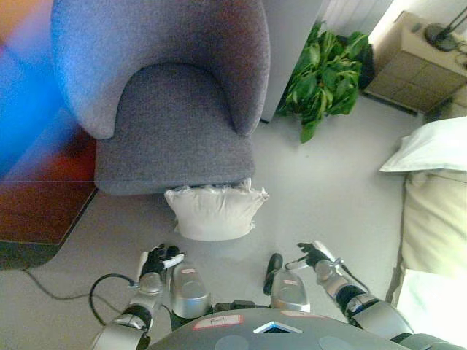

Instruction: Pick up the pillow and put it on the sofa.

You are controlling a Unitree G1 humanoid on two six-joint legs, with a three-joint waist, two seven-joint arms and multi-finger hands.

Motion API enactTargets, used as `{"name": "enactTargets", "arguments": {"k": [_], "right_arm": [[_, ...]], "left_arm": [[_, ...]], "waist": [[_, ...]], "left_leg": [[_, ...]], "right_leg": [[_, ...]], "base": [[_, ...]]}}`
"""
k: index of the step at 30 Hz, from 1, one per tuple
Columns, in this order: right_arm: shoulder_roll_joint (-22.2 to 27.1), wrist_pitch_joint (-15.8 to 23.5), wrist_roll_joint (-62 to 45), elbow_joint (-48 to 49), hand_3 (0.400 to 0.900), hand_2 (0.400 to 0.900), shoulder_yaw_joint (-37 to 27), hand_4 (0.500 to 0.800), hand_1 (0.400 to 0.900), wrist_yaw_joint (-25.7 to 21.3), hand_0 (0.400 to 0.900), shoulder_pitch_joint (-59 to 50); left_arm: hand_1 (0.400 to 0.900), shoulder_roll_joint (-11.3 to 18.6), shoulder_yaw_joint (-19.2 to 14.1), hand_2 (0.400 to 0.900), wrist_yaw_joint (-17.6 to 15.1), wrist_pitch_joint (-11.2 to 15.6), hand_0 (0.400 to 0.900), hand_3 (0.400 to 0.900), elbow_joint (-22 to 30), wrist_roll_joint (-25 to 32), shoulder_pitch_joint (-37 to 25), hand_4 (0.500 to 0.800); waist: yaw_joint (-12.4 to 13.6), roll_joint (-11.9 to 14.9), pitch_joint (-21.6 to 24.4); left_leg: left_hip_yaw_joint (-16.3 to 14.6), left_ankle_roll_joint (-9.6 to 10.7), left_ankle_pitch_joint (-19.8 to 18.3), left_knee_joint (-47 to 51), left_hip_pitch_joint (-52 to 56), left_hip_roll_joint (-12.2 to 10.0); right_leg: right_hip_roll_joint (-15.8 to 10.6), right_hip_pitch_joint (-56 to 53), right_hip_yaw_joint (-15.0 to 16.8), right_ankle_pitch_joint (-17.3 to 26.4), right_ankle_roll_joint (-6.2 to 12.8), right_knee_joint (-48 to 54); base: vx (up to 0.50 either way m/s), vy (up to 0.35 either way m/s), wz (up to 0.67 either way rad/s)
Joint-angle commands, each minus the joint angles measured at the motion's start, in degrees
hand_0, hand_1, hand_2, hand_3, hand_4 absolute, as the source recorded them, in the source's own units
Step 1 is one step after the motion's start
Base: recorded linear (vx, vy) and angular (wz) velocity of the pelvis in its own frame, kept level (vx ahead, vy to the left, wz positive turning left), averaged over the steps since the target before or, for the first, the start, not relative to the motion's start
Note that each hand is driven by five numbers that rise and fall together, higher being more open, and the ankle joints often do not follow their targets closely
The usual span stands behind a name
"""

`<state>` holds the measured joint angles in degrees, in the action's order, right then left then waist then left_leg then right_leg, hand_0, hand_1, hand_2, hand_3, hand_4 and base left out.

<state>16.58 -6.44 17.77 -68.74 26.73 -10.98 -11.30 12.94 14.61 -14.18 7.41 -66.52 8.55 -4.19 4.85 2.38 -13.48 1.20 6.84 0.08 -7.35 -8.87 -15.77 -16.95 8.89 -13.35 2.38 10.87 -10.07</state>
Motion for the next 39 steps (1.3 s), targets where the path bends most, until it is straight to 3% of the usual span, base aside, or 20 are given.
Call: {"name": "enactTargets", "arguments": {"k": [1,6,12,17,39], "right_arm": [[1.62,-1.89,7.51,1.51,0.900,0.900,0.88,0.800,0.900,-6.90,0.900,-7.52],[4.28,-3.77,11.45,5.63,0.900,0.900,3.70,0.800,0.900,-10.87,0.900,-14.69],[7.70,-4.69,9.89,7.94,0.900,0.900,5.87,0.800,0.900,-6.78,0.900,-25.44],[10.52,-6.56,7.04,7.89,0.900,0.900,7.04,0.800,0.900,-5.52,0.900,-31.75],[15.10,-5.54,4.61,8.31,0.900,0.900,8.73,0.800,0.900,-1.53,0.900,-40.20]], "left_arm": [[0.900,5.22,1.45,0.900,-0.75,2.87,0.900,0.900,0.84,-1.34,-5.54,0.800],[0.900,7.35,2.38,0.900,0.93,3.39,0.900,0.900,3.61,2.66,-6.77,0.800],[0.900,10.31,2.35,0.900,1.46,5.30,0.900,0.900,7.57,8.02,-8.29,0.800],[0.900,11.77,0.44,0.900,3.43,7.64,0.900,0.900,12.03,11.77,-7.03,0.800],[0.900,12.78,0.43,0.900,5.84,12.18,0.900,0.900,23.44,20.48,-2.57,0.800]], "waist": [[1.44,-1.70,-2.22],[2.45,-3.26,-5.72],[4.94,-3.96,-9.40],[7.35,-4.88,-11.77],[9.11,-8.06,-15.19]], "left_leg": [[1.12,2.94,0.21,0.97,3.02,-1.56],[2.86,3.13,1.00,0.53,-0.64,-0.67],[6.91,3.37,0.21,-5.20,-8.77,1.21],[9.83,3.41,-1.23,-11.33,-15.09,3.13],[11.63,3.54,-3.40,-19.53,-24.73,4.61]], "right_leg": [[-5.76,4.18,2.24,4.63,3.73,0.38],[-6.56,7.59,2.43,4.33,4.13,-1.64],[-8.32,12.69,3.61,3.69,4.13,-5.04],[-9.80,17.15,5.17,2.31,4.13,-9.02],[-10.25,26.45,10.74,-0.81,4.13,-17.45]], "base": [[-0.05,-0.018,0.28],[-0.04,-0.048,0.28],[-0.05,-0.051,0.23],[-0.04,0.006,0.12],[-0.02,0.049,0.01]]}}
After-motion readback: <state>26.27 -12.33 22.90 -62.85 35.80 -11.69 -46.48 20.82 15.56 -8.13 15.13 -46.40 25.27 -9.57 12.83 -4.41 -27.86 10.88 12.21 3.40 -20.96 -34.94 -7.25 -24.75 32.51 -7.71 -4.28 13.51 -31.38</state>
